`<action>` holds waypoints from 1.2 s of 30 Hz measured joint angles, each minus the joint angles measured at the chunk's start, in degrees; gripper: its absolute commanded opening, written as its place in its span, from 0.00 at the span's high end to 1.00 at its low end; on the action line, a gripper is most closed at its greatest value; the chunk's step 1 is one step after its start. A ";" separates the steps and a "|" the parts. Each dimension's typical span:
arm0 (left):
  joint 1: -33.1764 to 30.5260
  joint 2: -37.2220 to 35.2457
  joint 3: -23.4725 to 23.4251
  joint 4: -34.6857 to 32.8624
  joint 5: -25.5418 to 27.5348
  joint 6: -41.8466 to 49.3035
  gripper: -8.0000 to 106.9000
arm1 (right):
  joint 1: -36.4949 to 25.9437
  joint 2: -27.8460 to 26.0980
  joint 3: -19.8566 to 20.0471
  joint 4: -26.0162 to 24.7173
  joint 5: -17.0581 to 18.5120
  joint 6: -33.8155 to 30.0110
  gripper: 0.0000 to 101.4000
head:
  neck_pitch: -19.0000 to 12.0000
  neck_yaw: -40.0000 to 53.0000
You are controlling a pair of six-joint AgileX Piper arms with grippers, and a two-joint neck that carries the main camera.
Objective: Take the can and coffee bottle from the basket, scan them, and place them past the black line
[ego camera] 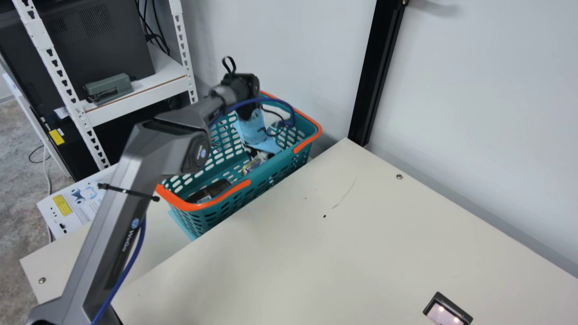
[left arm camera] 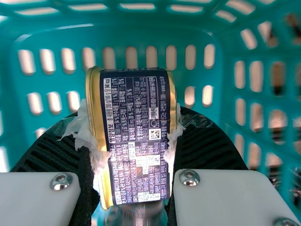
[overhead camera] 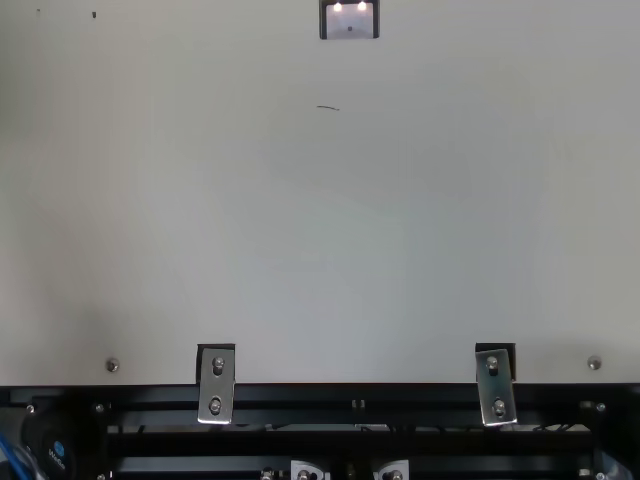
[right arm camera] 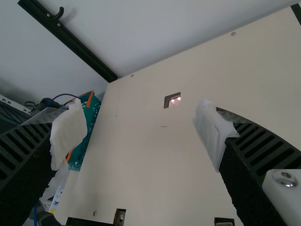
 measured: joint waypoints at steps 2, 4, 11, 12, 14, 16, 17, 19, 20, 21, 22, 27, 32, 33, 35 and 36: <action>0.64 -2.90 1.41 -0.31 0.00 -0.44 0.84 | 0.00 0.00 0.00 0.00 0.00 0.00 0.00 | -0.29 0.00; 1.32 -6.54 3.42 0.01 -0.79 -1.12 0.84 | 0.00 0.00 0.00 0.00 0.00 0.00 0.00 | -0.29 0.00; 2.88 -22.62 18.69 -3.13 -11.66 -1.72 0.84 | 0.00 0.00 0.00 0.00 0.00 0.00 0.00 | -0.29 0.00; 3.00 -24.80 20.87 -3.92 -13.20 -1.56 0.84 | 0.00 0.00 0.00 0.00 0.00 0.00 0.00 | -0.29 0.00; 3.12 -30.74 26.97 -6.26 -15.56 -1.45 0.84 | 0.00 0.00 0.00 0.00 0.00 0.00 0.00 | -0.29 0.00; 3.36 -35.52 31.98 -8.37 -16.60 -1.34 0.84 | 0.00 0.00 0.00 0.00 0.00 0.00 0.00 | -0.29 0.00; 3.66 -38.19 34.62 -9.50 -16.72 -1.34 0.84 | 0.00 0.00 0.00 0.00 0.00 0.00 0.00 | -0.29 0.00; 4.24 -43.49 39.50 -12.41 -16.05 -1.21 0.84 | 0.00 0.00 0.00 0.00 0.00 0.00 0.00 | -0.29 0.00; 4.41 -45.99 41.71 -14.01 -15.31 -1.21 0.84 | 0.00 0.00 0.00 0.00 0.00 0.00 0.00 | -0.29 0.00; 5.05 -48.43 43.80 -15.50 -13.71 -1.21 0.84 | 0.00 0.00 0.00 0.00 0.00 0.00 0.00 | -0.29 0.00; 5.34 -50.70 45.72 -17.11 -12.43 -1.45 0.84 | 0.00 0.00 0.00 0.00 0.00 0.00 0.00 | -0.29 0.00; 7.78 -60.86 54.30 -26.31 -2.71 -0.56 0.84 | 0.00 0.00 0.00 0.00 0.00 0.00 0.00 | -0.29 0.00; 5.02 -67.00 65.19 -36.42 -0.14 0.41 0.84 | 0.00 0.00 0.00 0.00 0.00 0.00 0.00 | -0.29 0.00; 3.87 -67.81 67.85 -39.14 -0.29 0.41 0.84 | 0.00 0.00 0.00 0.00 0.00 0.00 0.00 | 0.00 0.00; 1.34 -68.47 72.02 -44.12 -0.16 -0.06 0.84 | 0.00 0.00 0.00 0.00 0.00 0.00 0.00 | -0.29 0.00; 0.32 -68.93 73.92 -46.02 -0.16 -0.39 0.84 | 0.00 0.00 0.00 0.00 0.00 0.00 0.00 | -0.29 0.00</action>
